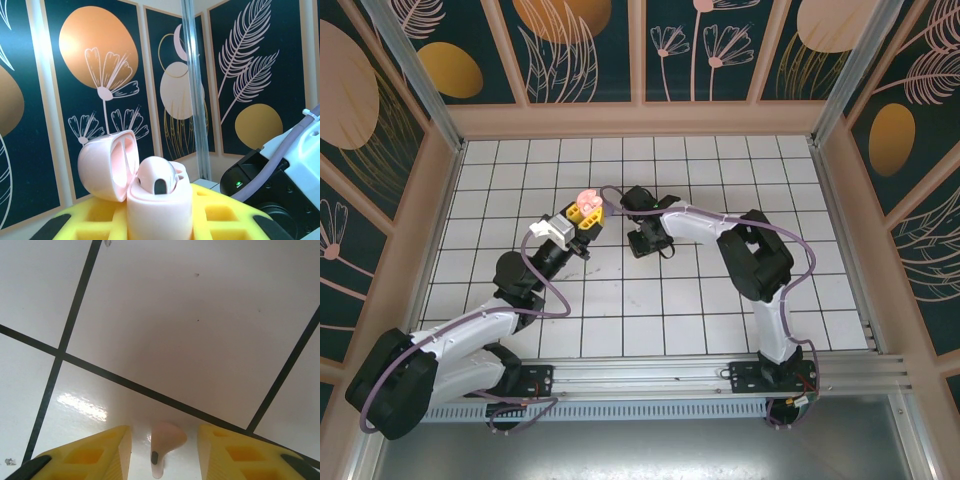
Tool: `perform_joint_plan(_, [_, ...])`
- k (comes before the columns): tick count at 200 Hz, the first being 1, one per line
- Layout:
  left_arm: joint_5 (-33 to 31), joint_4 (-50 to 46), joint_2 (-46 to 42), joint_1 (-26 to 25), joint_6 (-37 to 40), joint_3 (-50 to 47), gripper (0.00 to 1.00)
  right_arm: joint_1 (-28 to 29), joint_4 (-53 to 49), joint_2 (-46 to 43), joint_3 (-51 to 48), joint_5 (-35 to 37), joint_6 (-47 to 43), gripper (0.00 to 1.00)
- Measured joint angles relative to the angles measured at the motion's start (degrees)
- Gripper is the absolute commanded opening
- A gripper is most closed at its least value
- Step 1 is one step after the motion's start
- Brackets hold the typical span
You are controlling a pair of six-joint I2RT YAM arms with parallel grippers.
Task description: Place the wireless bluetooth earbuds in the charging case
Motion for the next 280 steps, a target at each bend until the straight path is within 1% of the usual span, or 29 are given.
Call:
perform_joint_plan(57, [0.0,0.0,0.0,0.0,0.0,0.0,0.0,0.0,-0.2,0.9,0.2,0.4,1.8,0.36])
perform_joint_plan(116, [0.0,0.0,0.1,0.0,0.0,0.0,0.0,0.0,-0.4,1.7,1.3,1.2,5.3,0.35])
perform_joint_plan(167, [0.0,0.0,0.1,0.0,0.0,0.0,0.0,0.1,-0.7,1.9,1.7,1.7,7.6,0.31])
perform_joint_plan(204, [0.0,0.0,0.1,0.0,0.0,0.0,0.0,1.1,-0.7,1.9,1.7,3.5,8.2,0.3])
perform_joint_plan(256, [0.0,0.0,0.5,0.0,0.0,0.0,0.0,2.3,-0.4,2.0,1.6,5.7,9.4,0.22])
perform_joint_plan(280, [0.0,-0.1,0.5,0.0,0.0,0.0,0.0,2.3,-0.3,1.9,1.6,6.1,9.7,0.21])
